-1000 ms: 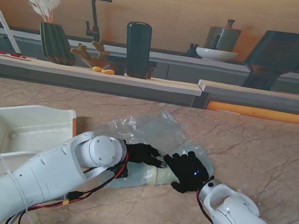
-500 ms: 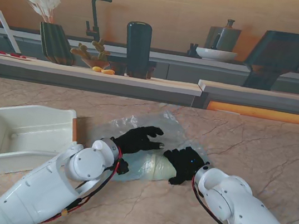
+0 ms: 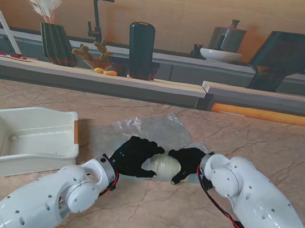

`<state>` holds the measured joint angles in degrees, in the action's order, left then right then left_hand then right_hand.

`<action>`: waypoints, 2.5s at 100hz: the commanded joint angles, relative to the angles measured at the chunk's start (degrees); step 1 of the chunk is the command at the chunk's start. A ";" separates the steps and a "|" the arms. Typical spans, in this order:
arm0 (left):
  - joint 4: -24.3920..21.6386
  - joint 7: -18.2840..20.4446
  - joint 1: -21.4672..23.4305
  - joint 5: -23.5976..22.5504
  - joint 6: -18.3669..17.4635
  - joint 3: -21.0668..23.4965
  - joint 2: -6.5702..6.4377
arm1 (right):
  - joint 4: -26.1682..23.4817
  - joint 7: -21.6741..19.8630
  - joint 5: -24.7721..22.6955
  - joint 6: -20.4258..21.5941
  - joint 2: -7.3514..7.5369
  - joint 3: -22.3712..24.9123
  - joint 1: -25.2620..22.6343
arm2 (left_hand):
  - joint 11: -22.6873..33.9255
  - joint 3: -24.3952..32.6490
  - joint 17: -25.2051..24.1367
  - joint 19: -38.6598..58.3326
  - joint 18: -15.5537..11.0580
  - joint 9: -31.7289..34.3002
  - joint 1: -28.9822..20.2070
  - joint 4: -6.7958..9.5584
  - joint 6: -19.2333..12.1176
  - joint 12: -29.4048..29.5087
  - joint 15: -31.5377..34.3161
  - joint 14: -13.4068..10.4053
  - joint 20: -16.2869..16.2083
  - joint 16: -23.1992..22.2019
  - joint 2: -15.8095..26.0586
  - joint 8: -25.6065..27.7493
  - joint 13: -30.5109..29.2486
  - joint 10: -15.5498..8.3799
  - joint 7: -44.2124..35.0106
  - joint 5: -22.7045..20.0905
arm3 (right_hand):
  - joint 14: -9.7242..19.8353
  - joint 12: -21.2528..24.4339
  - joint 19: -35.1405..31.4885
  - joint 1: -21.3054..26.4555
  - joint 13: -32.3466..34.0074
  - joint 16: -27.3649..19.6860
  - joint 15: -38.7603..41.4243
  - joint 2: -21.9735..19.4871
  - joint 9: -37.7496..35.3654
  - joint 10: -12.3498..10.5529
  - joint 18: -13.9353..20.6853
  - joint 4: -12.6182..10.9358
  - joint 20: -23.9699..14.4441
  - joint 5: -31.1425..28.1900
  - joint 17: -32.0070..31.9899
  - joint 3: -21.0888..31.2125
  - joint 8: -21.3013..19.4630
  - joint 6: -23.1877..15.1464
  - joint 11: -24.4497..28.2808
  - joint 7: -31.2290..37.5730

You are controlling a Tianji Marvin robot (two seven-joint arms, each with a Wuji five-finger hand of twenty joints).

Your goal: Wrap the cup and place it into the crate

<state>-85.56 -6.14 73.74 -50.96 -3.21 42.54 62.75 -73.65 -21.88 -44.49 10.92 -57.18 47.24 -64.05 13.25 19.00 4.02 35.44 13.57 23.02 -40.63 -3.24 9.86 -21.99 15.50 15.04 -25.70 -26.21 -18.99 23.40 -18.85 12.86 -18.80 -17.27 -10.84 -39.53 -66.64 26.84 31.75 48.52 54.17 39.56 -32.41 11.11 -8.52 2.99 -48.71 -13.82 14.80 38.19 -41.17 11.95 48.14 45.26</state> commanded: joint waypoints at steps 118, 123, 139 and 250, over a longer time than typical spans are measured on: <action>9.42 8.12 -6.30 14.33 8.76 -9.27 2.41 | -13.12 6.97 -1.42 5.72 -1.49 23.39 -19.74 | 13.23 14.95 5.87 19.90 2.78 22.14 -4.35 -4.00 -6.52 -6.05 16.72 0.38 -4.02 -7.39 -6.48 8.20 -18.80 -4.01 -21.26 -15.02 | 1.42 16.76 38.34 -5.44 -2.23 -18.74 -36.62 -10.42 7.08 1.26 -7.59 -1.17 6.99 -5.61 -6.89 -3.57 9.27 -11.12 -20.91 -22.40; 9.52 8.06 -6.23 14.16 9.01 -9.22 2.38 | -14.26 8.69 -2.13 7.04 -1.69 24.51 -20.97 | 13.27 14.56 5.93 20.04 2.79 22.36 -4.12 -4.01 -6.45 -6.07 16.81 0.51 -4.00 -7.40 -6.36 8.14 -18.89 -3.81 -21.28 -15.30 | 1.40 16.85 38.47 -5.39 -2.16 -18.78 -36.78 -10.34 7.11 1.31 -7.57 -1.24 6.84 -5.86 -6.80 -3.71 9.25 -11.13 -20.88 -22.24; 9.40 7.57 -5.57 13.26 10.13 -8.51 2.25 | -17.78 13.67 -6.69 10.92 -2.01 26.99 -24.74 | 13.30 13.14 6.64 20.86 2.75 23.09 -3.36 -3.96 -6.20 -6.02 17.40 0.46 -3.99 -7.36 -5.66 8.02 -19.67 -3.36 -21.32 -16.07 | 1.44 16.95 38.66 -4.76 -1.68 -18.78 -36.85 -9.99 6.83 1.38 -7.63 -1.55 6.49 -6.59 -6.15 -3.65 9.05 -11.28 -20.55 -21.58; 12.76 20.25 -7.24 29.61 18.94 -5.97 1.90 | -2.10 28.61 -24.55 5.92 -0.26 3.98 -9.86 | 4.63 18.19 5.61 7.34 -6.00 12.29 -25.07 -5.19 0.24 4.14 7.97 -0.19 4.22 3.59 -2.39 0.82 -10.70 -0.29 -20.47 -21.67 | 3.29 17.80 37.69 4.47 -3.82 -19.37 -30.39 -4.25 15.67 2.02 -6.22 -3.03 6.47 2.18 -3.14 8.73 6.93 -8.76 -12.09 -16.50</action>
<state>-77.24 11.56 63.18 -21.35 14.25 38.62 66.08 -77.68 7.91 -68.25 16.29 -56.90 52.63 -74.67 18.80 20.24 11.07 44.24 10.12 37.01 -33.59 -15.36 6.06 -19.28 24.10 15.30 -22.55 -23.57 -20.48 21.77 -31.89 11.91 -23.67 -20.21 -10.76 -21.95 -29.34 28.82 27.09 29.92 20.64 33.70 -18.09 12.27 -14.94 1.94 -42.17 -9.90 11.04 44.26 -34.66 6.56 34.08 24.85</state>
